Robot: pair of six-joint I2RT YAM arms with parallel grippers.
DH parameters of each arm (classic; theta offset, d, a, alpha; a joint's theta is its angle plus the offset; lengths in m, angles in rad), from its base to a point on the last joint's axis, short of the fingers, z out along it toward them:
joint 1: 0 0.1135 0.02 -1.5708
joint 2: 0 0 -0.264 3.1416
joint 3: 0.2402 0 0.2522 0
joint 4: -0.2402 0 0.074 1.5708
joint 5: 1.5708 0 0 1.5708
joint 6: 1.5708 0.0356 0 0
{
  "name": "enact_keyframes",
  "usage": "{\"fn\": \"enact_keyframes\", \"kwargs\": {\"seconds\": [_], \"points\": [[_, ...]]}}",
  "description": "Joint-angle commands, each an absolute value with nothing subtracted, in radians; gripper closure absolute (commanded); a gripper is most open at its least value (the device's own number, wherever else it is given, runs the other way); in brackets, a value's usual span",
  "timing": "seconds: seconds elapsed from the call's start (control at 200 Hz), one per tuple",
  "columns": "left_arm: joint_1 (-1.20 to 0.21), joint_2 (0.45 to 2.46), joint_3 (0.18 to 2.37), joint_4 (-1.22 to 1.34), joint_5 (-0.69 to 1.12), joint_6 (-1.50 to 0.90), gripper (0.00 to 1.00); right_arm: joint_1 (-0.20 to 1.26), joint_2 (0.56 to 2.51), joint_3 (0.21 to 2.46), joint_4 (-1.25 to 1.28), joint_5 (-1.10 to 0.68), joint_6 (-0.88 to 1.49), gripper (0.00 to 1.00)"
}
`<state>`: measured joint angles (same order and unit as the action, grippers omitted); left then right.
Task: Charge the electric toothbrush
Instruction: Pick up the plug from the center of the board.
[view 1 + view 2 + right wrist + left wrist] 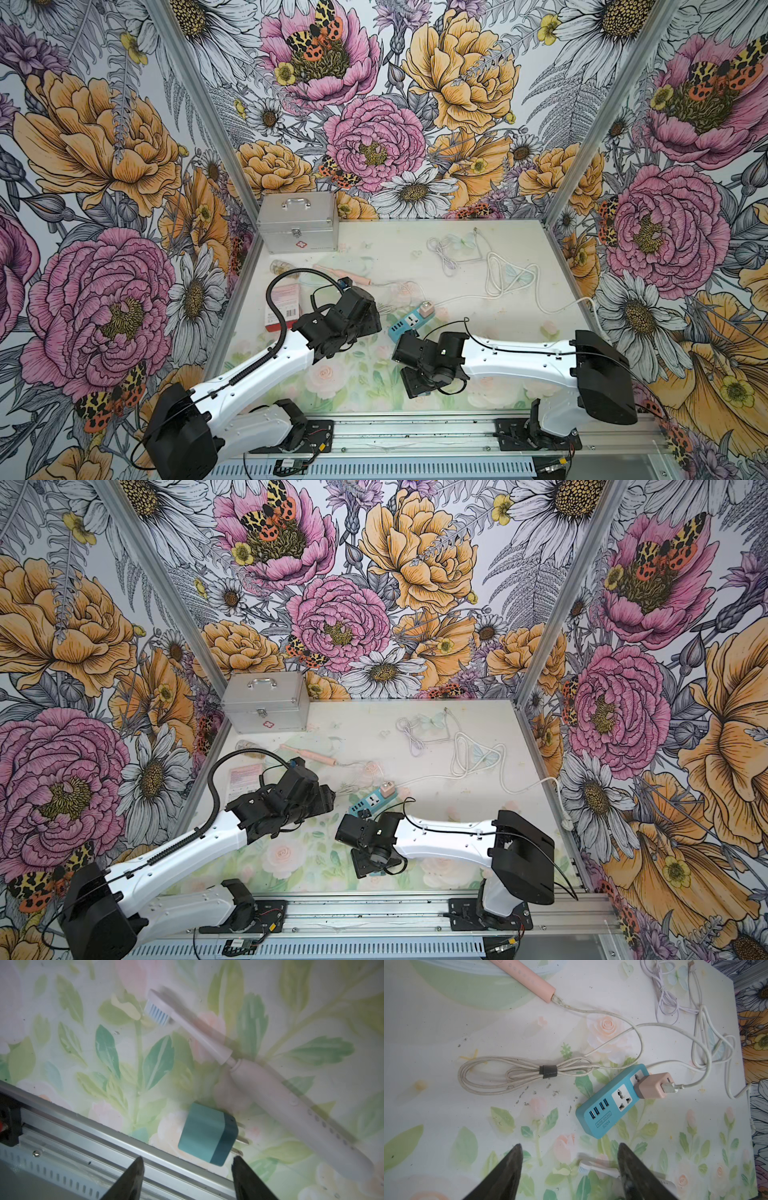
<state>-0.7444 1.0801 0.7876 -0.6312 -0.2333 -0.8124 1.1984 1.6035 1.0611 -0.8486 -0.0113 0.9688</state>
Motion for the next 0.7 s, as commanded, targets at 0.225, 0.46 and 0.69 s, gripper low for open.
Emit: {"fn": "enact_keyframes", "kwargs": {"seconds": [0.225, 0.46, 0.69], "points": [[-0.733, 0.927, 0.692, -0.634, -0.270, -0.831, 0.28, 1.188, 1.693, 1.127, -0.884, 0.048, 1.142, 0.33], [-0.728, 0.888, 0.657, -0.634, -0.255, -0.836, 0.28, 1.175, 1.726, 1.131, -0.913, 0.058, 1.167, 0.33], [-0.723, 0.855, 0.645, -0.636, -0.250, -0.838, 0.27, 1.165, 1.747, 1.133, -0.917, 0.061, 1.162, 0.37]]}}
